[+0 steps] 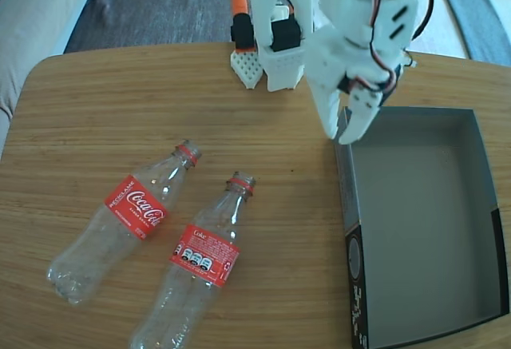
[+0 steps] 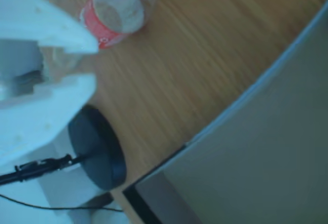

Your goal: Grasp the bottles and put them in the box.

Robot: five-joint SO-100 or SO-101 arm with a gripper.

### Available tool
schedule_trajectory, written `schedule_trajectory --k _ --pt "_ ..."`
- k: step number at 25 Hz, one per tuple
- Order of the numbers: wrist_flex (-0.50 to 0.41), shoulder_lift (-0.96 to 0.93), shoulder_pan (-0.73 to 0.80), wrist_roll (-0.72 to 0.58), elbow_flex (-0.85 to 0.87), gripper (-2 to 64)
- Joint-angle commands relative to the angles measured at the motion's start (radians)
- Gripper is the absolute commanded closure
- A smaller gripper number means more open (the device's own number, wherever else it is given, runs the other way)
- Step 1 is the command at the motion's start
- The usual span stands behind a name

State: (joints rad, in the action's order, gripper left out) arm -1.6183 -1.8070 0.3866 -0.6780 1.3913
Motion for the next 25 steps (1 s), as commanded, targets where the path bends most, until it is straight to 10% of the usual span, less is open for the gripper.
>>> schedule_trajectory --k 1,20,25 --pt "-0.017 0.037 0.002 -0.067 -0.078 55.0" --pt "-0.097 -0.020 -0.238 -0.141 0.276 7.9" --pt "-0.041 -0.006 -0.272 -0.152 0.265 5.7"
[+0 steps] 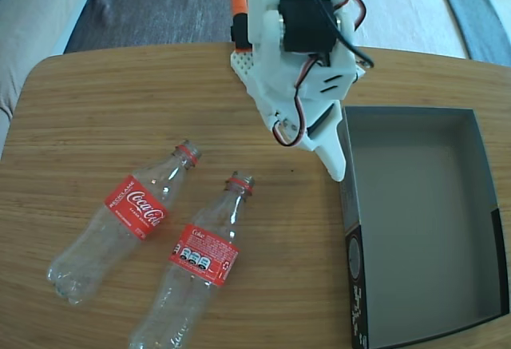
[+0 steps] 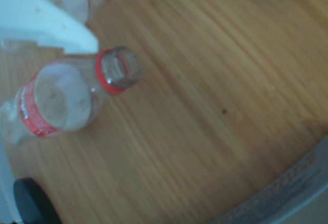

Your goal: Grasp the bottles and put them in the box.

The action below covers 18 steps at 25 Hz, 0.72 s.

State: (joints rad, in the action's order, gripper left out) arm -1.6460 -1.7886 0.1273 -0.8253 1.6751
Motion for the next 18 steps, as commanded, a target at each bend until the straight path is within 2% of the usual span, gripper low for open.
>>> schedule_trajectory --k 1,5,8,13,18 --pt "0.005 -0.025 -0.012 -0.005 -0.015 5.7" --pt "0.064 -0.008 -0.012 -0.049 -0.002 5.7" --pt "0.064 0.080 -0.006 -0.137 -0.031 5.7" --pt "0.054 0.261 -0.028 -0.202 -0.137 5.7" --pt "0.063 0.311 -0.097 -0.293 -0.176 5.7"
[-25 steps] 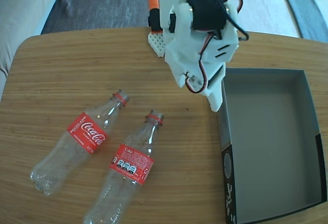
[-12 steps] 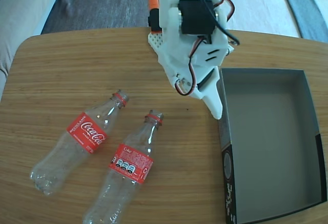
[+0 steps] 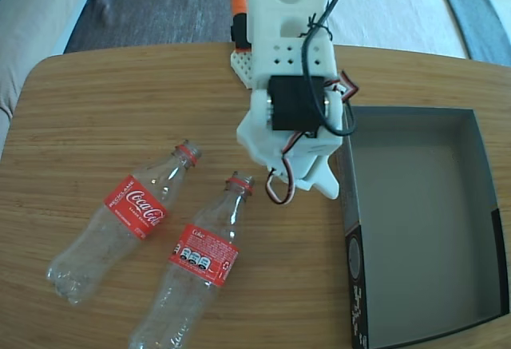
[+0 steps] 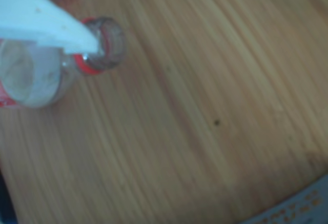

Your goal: Grasp the bottles and put them in the box.

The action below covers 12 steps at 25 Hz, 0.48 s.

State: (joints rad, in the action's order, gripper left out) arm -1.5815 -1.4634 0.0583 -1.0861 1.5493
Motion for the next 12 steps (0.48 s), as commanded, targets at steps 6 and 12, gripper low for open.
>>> schedule_trajectory --k 6,12 --pt "-0.012 -0.015 -0.189 -0.126 -0.040 5.7" --pt "0.000 -0.015 -0.305 -0.172 -0.037 5.7"
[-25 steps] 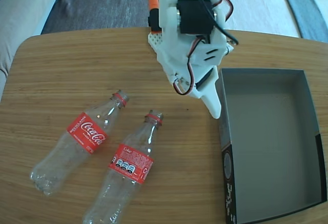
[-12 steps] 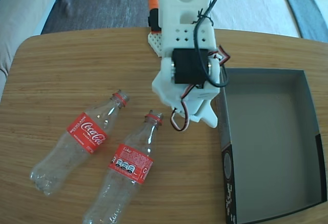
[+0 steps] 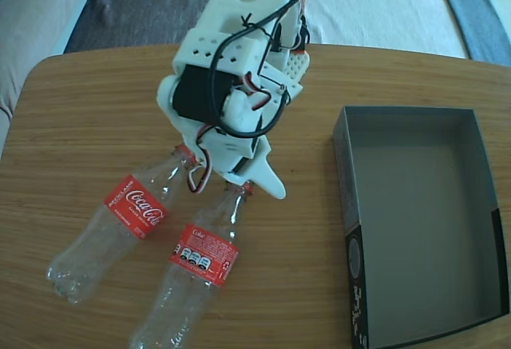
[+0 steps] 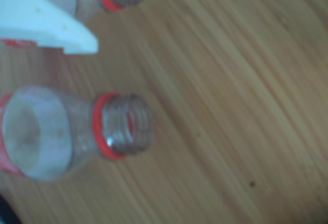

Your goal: Grasp the bottles and put them in the box.

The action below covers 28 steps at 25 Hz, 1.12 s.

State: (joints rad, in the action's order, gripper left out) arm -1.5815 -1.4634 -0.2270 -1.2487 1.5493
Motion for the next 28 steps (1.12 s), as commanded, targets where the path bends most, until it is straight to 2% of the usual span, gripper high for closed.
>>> schedule_trajectory --k 1,4,8,12,16,20,24,28 --pt "0.000 -0.015 -0.021 -0.011 -0.037 5.7" --pt "0.006 -0.011 -0.012 -0.014 -0.049 5.7" --pt "0.124 -0.014 0.002 0.005 -0.035 5.7" --pt "0.193 -0.015 0.003 0.066 -0.029 5.7" --pt "0.184 -0.017 0.025 0.098 -0.023 5.7" --pt "0.201 -0.091 0.046 0.089 0.087 5.7" --pt "0.261 -0.178 0.052 0.094 0.216 5.7" --pt "0.278 -0.193 0.052 0.097 0.268 5.7"
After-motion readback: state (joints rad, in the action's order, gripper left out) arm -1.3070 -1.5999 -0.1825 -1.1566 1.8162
